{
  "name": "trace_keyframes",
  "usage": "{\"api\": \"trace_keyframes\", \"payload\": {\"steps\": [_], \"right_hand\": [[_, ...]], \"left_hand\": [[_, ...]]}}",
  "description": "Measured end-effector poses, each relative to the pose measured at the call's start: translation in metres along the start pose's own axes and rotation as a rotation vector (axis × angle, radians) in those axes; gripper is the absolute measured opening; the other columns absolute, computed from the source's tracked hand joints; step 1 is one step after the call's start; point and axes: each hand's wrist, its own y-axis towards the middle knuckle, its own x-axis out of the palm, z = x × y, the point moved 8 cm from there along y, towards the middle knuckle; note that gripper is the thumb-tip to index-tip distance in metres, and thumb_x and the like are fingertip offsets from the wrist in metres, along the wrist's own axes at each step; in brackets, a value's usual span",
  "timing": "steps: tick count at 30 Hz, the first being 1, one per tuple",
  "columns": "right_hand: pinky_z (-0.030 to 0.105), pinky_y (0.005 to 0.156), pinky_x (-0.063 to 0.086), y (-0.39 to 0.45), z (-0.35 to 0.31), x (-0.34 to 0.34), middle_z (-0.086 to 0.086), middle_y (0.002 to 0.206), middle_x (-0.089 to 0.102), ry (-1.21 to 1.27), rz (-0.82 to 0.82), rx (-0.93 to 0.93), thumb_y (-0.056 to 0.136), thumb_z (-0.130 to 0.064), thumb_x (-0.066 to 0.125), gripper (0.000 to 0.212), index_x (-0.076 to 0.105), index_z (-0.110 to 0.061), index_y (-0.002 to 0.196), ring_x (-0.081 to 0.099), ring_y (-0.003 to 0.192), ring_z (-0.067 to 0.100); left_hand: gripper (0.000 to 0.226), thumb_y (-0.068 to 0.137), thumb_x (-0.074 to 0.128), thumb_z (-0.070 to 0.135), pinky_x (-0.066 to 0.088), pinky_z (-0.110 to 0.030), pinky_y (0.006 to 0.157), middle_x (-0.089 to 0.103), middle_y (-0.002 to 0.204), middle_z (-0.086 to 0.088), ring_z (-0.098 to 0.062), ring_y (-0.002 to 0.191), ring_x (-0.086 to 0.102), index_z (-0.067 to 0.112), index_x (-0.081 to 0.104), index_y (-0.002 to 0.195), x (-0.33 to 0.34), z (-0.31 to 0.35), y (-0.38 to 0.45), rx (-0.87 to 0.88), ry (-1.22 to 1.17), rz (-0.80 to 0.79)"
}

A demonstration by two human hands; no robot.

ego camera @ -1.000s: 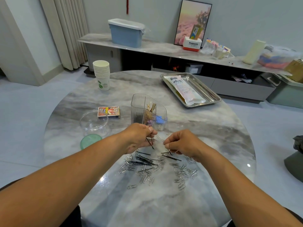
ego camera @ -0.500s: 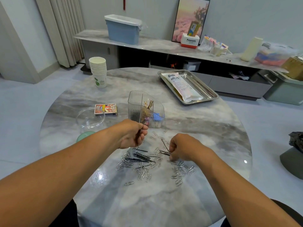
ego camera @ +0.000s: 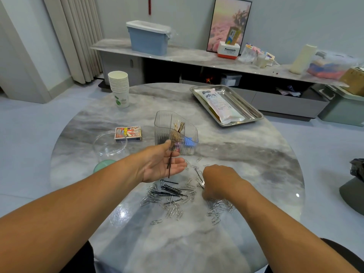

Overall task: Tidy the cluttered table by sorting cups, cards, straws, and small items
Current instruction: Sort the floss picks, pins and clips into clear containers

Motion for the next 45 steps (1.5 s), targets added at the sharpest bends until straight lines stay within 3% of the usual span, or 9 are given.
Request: {"api": "trace_keyframes", "payload": {"steps": [6, 10, 15, 20, 26, 30, 34, 39, 45], "right_hand": [[0.020, 0.048, 0.038, -0.001, 0.026, -0.028, -0.001, 0.059, 0.063, 0.977, 0.138, 0.074, 0.079, -0.017, 0.075, 0.013, 0.071, -0.006, 0.074, 0.049, 0.050, 0.009], [0.019, 0.047, 0.036, -0.002, 0.006, -0.027, 0.002, 0.066, 0.068, 1.224, 0.105, 0.011, 0.086, -0.014, 0.076, 0.011, 0.072, -0.007, 0.079, 0.051, 0.051, 0.006], [0.018, 0.046, 0.037, 0.006, 0.025, -0.021, -0.003, 0.066, 0.065, 1.263, 0.209, 0.129, 0.095, -0.026, 0.071, 0.017, 0.077, -0.011, 0.089, 0.048, 0.054, 0.008], [0.033, 0.067, 0.054, 0.015, 0.035, -0.003, 0.004, 0.072, 0.074, 0.644, 0.209, 0.202, 0.083, -0.030, 0.080, 0.018, 0.076, -0.013, 0.076, 0.069, 0.071, 0.023], [0.025, 0.052, 0.037, 0.023, 0.024, 0.003, 0.001, 0.071, 0.057, 0.277, 0.133, 0.204, 0.081, -0.014, 0.064, 0.013, 0.059, -0.015, 0.069, 0.057, 0.068, 0.026], [0.025, 0.053, 0.037, 0.018, 0.019, 0.002, 0.001, 0.068, 0.052, 0.184, 0.061, 0.136, 0.081, -0.019, 0.067, 0.017, 0.055, -0.015, 0.069, 0.051, 0.063, 0.022], [0.024, 0.051, 0.035, 0.016, 0.024, 0.000, 0.002, 0.057, 0.050, 0.360, 0.023, 0.149, 0.078, -0.023, 0.067, 0.023, 0.055, -0.015, 0.061, 0.043, 0.053, 0.020], [0.027, 0.056, 0.042, 0.008, 0.020, -0.023, 0.002, 0.064, 0.060, 1.030, 0.048, 0.043, 0.083, -0.017, 0.073, 0.014, 0.067, -0.011, 0.073, 0.052, 0.060, 0.015], [0.022, 0.054, 0.040, 0.002, -0.003, -0.024, 0.000, 0.067, 0.065, 1.108, 0.033, -0.049, 0.086, -0.019, 0.074, 0.011, 0.074, -0.008, 0.082, 0.052, 0.058, 0.005]], "left_hand": [[0.078, 0.102, 0.025, 0.063, 0.057, -0.043, 0.087, 0.065, 0.120, -0.026, -0.036, 0.109, 0.067, -0.004, 0.051, 0.131, 0.003, -0.007, 0.003, -0.029, 0.043, -0.029], [0.087, 0.099, 0.021, 0.069, 0.057, -0.041, 0.092, 0.064, 0.128, -0.026, -0.034, 0.107, 0.067, -0.005, 0.054, 0.133, 0.019, -0.013, 0.000, -0.059, 0.051, -0.127], [0.085, 0.100, 0.024, 0.067, 0.059, -0.039, 0.089, 0.068, 0.114, -0.026, -0.035, 0.101, 0.069, -0.007, 0.055, 0.130, 0.023, -0.013, -0.001, -0.051, 0.053, -0.132], [0.083, 0.100, 0.025, 0.066, 0.060, -0.040, 0.085, 0.070, 0.113, -0.028, -0.036, 0.101, 0.071, -0.005, 0.056, 0.126, 0.013, -0.008, -0.001, -0.028, 0.062, -0.090], [0.071, 0.103, 0.036, 0.057, 0.062, -0.031, 0.065, 0.069, 0.101, -0.020, -0.025, 0.079, 0.069, -0.004, 0.055, 0.133, 0.007, -0.003, 0.000, -0.017, 0.085, -0.056], [0.077, 0.101, 0.029, 0.063, 0.061, -0.039, 0.083, 0.069, 0.116, -0.025, -0.033, 0.097, 0.072, -0.005, 0.057, 0.127, 0.007, -0.005, 0.000, -0.023, 0.063, -0.082], [0.082, 0.100, 0.024, 0.066, 0.058, -0.043, 0.090, 0.068, 0.120, -0.028, -0.037, 0.109, 0.069, -0.004, 0.057, 0.125, 0.006, -0.003, 0.000, -0.025, 0.051, -0.098], [0.080, 0.101, 0.025, 0.065, 0.060, -0.041, 0.085, 0.069, 0.116, -0.027, -0.036, 0.102, 0.071, -0.005, 0.058, 0.124, 0.004, -0.002, 0.003, -0.015, 0.054, -0.079], [0.049, 0.104, 0.046, 0.044, 0.062, -0.032, 0.063, 0.069, 0.097, -0.018, -0.026, 0.078, 0.071, 0.000, 0.059, 0.120, 0.016, -0.012, 0.002, -0.024, 0.118, -0.123]]}}
